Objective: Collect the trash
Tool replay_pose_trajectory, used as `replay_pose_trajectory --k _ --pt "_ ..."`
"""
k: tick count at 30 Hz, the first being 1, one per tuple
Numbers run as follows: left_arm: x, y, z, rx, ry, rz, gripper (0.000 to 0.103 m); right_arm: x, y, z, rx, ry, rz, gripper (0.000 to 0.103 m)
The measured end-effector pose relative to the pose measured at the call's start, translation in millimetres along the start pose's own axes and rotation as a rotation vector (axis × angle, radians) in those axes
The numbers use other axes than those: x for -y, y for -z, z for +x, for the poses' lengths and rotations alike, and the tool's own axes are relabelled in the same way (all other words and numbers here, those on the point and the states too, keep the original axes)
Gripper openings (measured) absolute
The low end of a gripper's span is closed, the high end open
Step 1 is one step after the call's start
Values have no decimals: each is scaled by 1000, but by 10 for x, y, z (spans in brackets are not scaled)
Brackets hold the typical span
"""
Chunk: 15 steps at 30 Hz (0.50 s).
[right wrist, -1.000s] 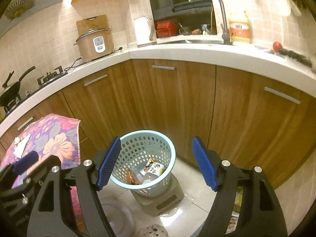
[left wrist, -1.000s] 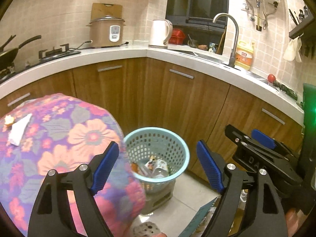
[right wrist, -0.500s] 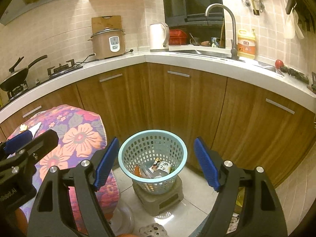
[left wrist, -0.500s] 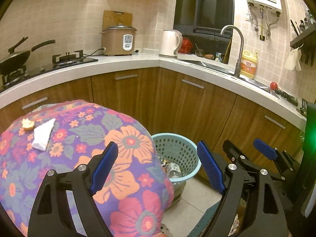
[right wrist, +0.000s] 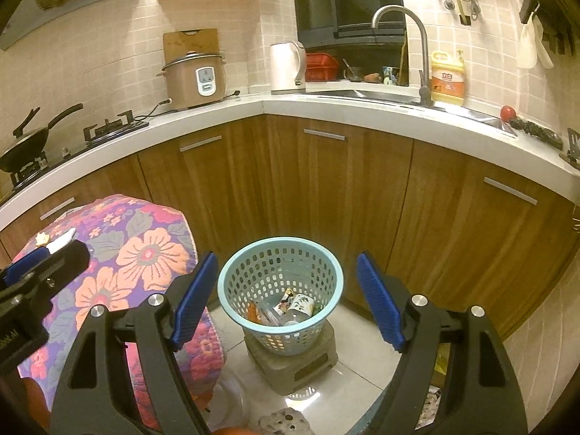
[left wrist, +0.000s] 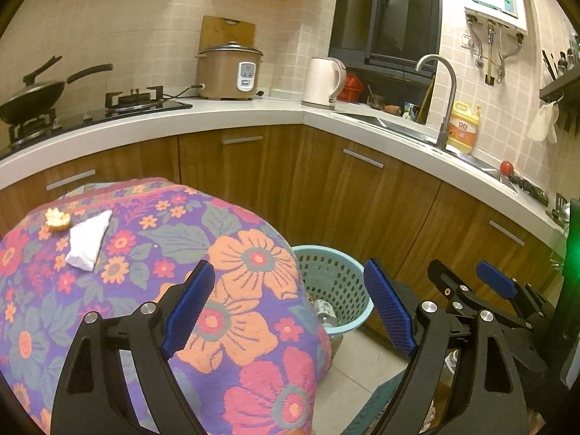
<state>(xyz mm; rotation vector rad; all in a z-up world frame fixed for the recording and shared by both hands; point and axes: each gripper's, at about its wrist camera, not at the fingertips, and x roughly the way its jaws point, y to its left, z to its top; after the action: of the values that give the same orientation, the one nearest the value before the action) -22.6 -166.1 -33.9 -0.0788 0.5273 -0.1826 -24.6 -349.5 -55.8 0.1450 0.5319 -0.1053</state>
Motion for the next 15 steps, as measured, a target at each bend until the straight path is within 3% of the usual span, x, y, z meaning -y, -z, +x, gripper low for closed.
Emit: replay_pose_trajectory --k 15 --pt "-55 22 49 -13 -12 -7 82 -17 -14 -24 16 17 1 74"
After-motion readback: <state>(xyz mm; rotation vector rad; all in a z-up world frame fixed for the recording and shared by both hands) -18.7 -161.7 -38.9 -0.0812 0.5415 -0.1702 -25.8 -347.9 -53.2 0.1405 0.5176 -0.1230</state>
